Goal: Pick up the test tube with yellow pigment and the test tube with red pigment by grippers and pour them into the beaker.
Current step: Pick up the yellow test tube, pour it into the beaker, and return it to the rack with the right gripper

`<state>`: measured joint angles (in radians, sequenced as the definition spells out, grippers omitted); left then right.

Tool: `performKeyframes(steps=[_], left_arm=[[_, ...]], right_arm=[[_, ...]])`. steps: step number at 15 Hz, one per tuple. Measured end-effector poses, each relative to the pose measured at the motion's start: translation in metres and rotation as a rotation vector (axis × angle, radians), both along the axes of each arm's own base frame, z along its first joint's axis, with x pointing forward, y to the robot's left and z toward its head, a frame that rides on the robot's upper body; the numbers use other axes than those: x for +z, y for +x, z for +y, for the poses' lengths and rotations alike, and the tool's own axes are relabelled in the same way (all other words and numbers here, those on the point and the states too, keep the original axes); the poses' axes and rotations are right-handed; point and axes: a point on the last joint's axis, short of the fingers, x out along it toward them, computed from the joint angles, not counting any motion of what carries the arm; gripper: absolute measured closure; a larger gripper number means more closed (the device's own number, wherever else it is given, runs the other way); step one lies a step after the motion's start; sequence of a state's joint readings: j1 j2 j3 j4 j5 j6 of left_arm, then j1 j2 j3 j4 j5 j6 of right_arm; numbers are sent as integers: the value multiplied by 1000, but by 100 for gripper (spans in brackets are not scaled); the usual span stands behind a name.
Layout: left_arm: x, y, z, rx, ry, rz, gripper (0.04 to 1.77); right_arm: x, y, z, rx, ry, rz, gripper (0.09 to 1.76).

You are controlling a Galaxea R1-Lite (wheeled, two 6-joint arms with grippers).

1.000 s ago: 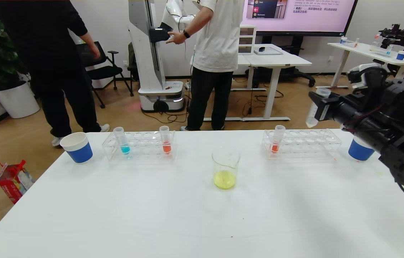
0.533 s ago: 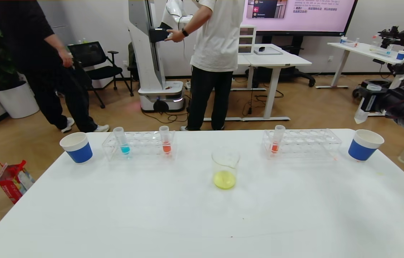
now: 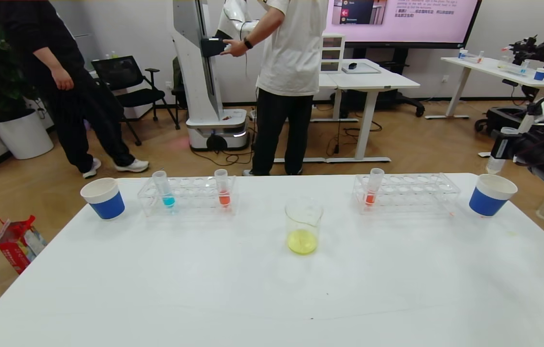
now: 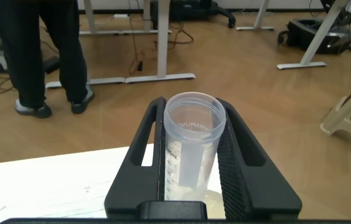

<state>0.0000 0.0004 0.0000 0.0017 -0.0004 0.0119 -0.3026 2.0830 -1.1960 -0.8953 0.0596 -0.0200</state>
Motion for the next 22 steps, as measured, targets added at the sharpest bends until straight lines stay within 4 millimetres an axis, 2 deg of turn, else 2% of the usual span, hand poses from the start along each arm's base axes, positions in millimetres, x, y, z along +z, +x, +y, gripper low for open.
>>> performKeyframes(steps=[6,12,19,20,21,22], left_arm=[[0,0,0,0,0,0,8],[0,0,0,0,0,0,8],[0,0,0,0,0,0,8],[0,0,0,0,0,0,8],[0,0,0,0,0,0,8],[0,0,0,0,0,0,8]], right_arm=[[-26,12,-23,-41,-1,3,135],[-47,15,-29,-51,9,25,135],[-55,13,-28,-47,12,30,135],[-57,13,-28,-48,13,31,132],[-58,12,-28,-49,13,35,117],[-59,12,-28,-49,14,38,87]])
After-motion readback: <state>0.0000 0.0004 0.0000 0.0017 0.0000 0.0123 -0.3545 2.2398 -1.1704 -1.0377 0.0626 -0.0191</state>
